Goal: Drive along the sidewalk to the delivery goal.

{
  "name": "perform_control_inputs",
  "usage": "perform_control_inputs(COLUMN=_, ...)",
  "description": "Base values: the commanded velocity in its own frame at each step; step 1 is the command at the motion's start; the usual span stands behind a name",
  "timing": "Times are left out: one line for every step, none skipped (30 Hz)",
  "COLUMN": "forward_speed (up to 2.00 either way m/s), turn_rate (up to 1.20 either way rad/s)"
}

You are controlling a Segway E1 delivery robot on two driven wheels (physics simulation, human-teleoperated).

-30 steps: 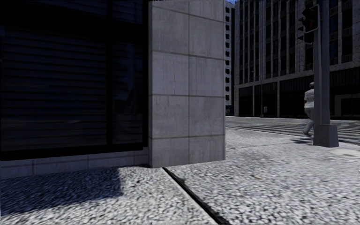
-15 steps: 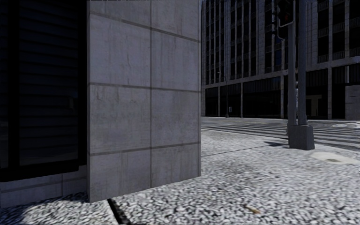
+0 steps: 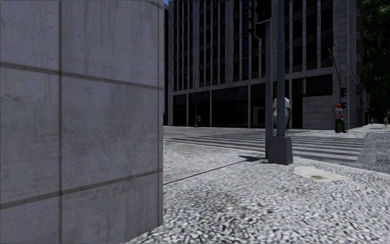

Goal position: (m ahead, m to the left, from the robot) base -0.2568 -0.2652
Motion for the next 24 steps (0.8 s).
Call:
perform_control_inputs(forward_speed=1.35, turn_rate=-0.28)
perform_control_inputs(forward_speed=1.26, turn_rate=0.0)
perform_control_inputs(forward_speed=1.26, turn_rate=0.0)
perform_control_inputs(forward_speed=1.11, turn_rate=0.0)
perform_control_inputs(forward_speed=0.88, turn_rate=0.0)
perform_control_inputs(forward_speed=0.7, turn_rate=0.0)
perform_control_inputs(forward_speed=0.7, turn_rate=0.0)
perform_control_inputs(forward_speed=0.52, turn_rate=0.0)
perform_control_inputs(forward_speed=0.0, turn_rate=0.0)
perform_control_inputs(forward_speed=0.0, turn_rate=0.0)
perform_control_inputs(forward_speed=0.0, turn_rate=0.0)
perform_control_inputs(forward_speed=0.0, turn_rate=0.0)
perform_control_inputs(forward_speed=0.0, turn_rate=0.0)
perform_control_inputs(forward_speed=0.0, turn_rate=0.0)
perform_control_inputs(forward_speed=0.0, turn_rate=0.0)
perform_control_inputs(forward_speed=0.0, turn_rate=0.0)
perform_control_inputs(forward_speed=0.0, turn_rate=0.0)
perform_control_inputs(forward_speed=0.0, turn_rate=0.0)
perform_control_inputs(forward_speed=0.0, turn_rate=0.0)
perform_control_inputs(forward_speed=0.0, turn_rate=0.0)
perform_control_inputs(forward_speed=0.0, turn_rate=0.0)
perform_control_inputs(forward_speed=0.0, turn_rate=0.0)
perform_control_inputs(forward_speed=0.0, turn_rate=0.0)
perform_control_inputs(forward_speed=0.0, turn_rate=0.0)
